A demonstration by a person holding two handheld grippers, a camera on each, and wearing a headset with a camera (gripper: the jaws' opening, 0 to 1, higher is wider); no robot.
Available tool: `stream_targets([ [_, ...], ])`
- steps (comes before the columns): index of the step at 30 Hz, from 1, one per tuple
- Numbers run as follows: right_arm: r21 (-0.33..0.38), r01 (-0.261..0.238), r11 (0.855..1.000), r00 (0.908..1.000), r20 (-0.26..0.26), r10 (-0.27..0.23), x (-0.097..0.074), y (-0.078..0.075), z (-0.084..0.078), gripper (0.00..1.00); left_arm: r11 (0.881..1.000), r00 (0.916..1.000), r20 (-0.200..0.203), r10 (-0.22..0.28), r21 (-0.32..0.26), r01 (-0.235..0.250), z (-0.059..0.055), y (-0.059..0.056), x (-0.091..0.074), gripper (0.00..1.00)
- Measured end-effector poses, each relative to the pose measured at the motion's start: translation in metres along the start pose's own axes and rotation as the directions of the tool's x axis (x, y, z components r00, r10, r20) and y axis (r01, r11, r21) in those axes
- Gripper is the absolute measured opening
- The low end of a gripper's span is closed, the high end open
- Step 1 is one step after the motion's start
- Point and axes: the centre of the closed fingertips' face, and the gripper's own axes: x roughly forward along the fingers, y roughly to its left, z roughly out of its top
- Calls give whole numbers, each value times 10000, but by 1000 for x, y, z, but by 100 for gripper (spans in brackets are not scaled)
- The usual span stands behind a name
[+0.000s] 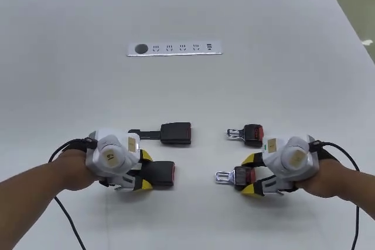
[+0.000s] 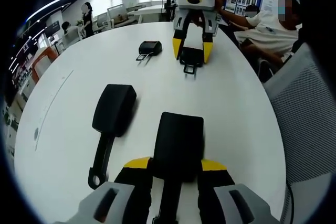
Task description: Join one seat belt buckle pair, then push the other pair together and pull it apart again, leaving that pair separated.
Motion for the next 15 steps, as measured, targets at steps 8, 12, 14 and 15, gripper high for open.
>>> stream_targets([
  [8,-66,-51,10000,10000,-43,50,7,2,13,33,10000,9999,-150,-19,-34,19,1,-1,0,34],
  [12,-143,-70,9999,10000,-23,70,11,2,20,33,10000,9998,-216,-19,-38,18,1,-1,0,34],
  [14,-183,-65,9998,10000,-16,65,13,3,23,33,10000,9997,-243,-19,-45,18,1,-2,0,34],
  [15,-189,-79,9998,10000,7,79,13,4,24,33,10000,9997,-249,-21,-41,20,2,-2,0,34],
])
